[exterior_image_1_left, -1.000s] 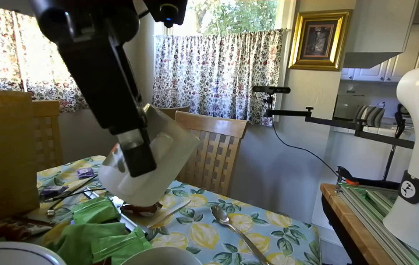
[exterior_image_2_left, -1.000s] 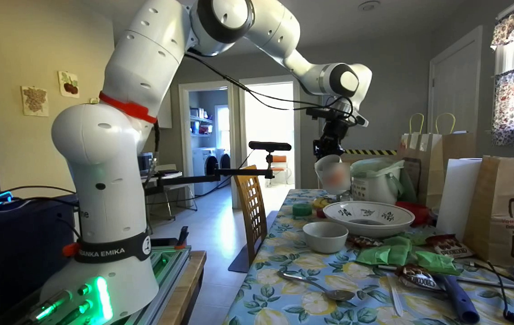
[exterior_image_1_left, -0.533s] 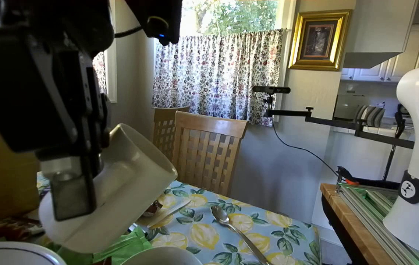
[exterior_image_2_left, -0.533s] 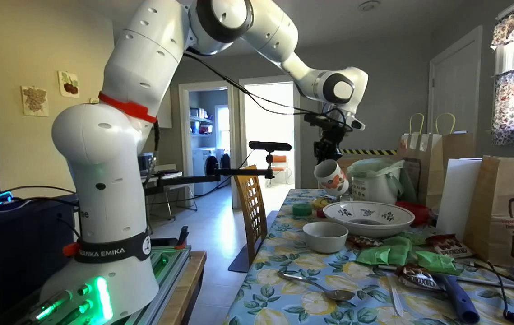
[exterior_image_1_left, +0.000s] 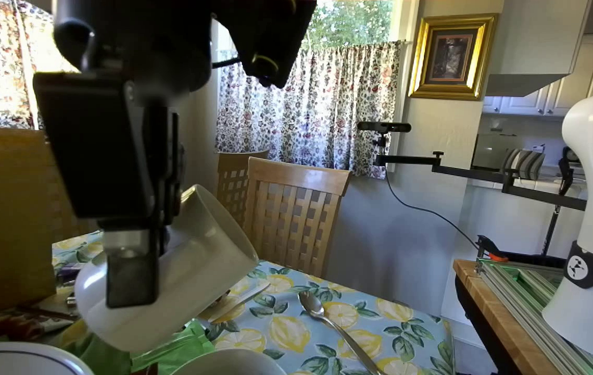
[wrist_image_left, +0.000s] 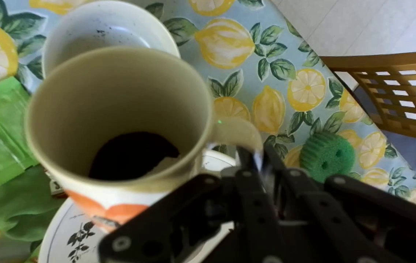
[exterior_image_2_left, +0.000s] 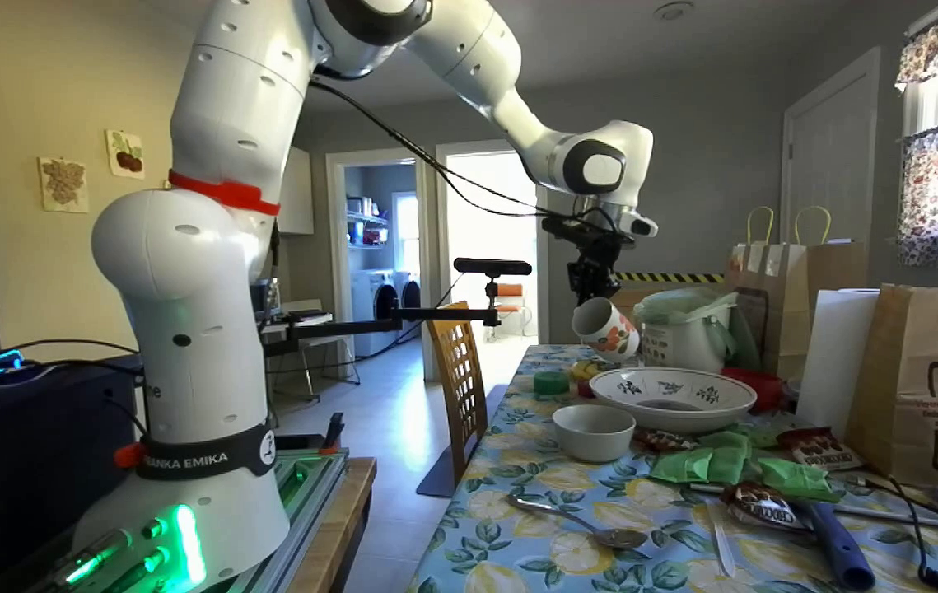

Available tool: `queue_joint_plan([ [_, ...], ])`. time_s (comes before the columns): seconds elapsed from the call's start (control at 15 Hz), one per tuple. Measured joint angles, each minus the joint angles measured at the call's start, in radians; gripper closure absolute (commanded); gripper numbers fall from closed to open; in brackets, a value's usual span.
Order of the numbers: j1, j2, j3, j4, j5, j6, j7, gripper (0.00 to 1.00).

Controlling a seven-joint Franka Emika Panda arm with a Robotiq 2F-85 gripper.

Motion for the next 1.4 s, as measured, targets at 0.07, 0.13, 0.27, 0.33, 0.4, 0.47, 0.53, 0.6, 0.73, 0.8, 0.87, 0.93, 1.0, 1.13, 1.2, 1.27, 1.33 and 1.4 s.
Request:
queue_joint_plan([
  [0.07,-0.005,-0.025,0.000,-0.032,0.012,0.024,-0.016,0.97],
  [0.13,-0.009,-0.050,0.001,-0.064,0.026,0.046,-0.033,0.97],
  [0.27,-0.017,-0.095,0.001,-0.122,0.054,0.082,-0.066,0.97],
  [0.33,-0.020,-0.115,0.002,-0.148,0.069,0.097,-0.083,0.97],
  [0.4,-0.022,-0.134,0.003,-0.174,0.085,0.116,-0.102,0.97],
  [0.47,-0.024,-0.150,0.005,-0.197,0.103,0.136,-0.123,0.97],
  [0.53,-0.025,-0.164,0.008,-0.219,0.122,0.161,-0.143,0.97],
  [0.6,-0.025,-0.174,0.011,-0.237,0.136,0.185,-0.162,0.97],
  [0.73,-0.025,-0.185,0.017,-0.268,0.168,0.244,-0.208,0.97],
  [0.8,-0.025,-0.186,0.019,-0.280,0.189,0.271,-0.233,0.97],
  [0.87,-0.025,-0.186,0.021,-0.291,0.211,0.297,-0.261,0.97],
  [0.93,-0.025,-0.186,0.023,-0.301,0.229,0.322,-0.284,0.97],
  [1.0,-0.025,-0.184,0.025,-0.311,0.253,0.345,-0.310,0.97],
  [1.13,-0.025,-0.180,0.028,-0.329,0.298,0.381,-0.365,0.97],
  [1.2,-0.027,-0.177,0.031,-0.336,0.324,0.396,-0.393,0.97],
  [1.27,-0.028,-0.175,0.034,-0.342,0.349,0.411,-0.422,0.97],
  [1.33,-0.028,-0.171,0.037,-0.349,0.372,0.433,-0.448,0.97],
  [1.4,-0.028,-0.168,0.039,-0.355,0.393,0.454,-0.470,0.97],
])
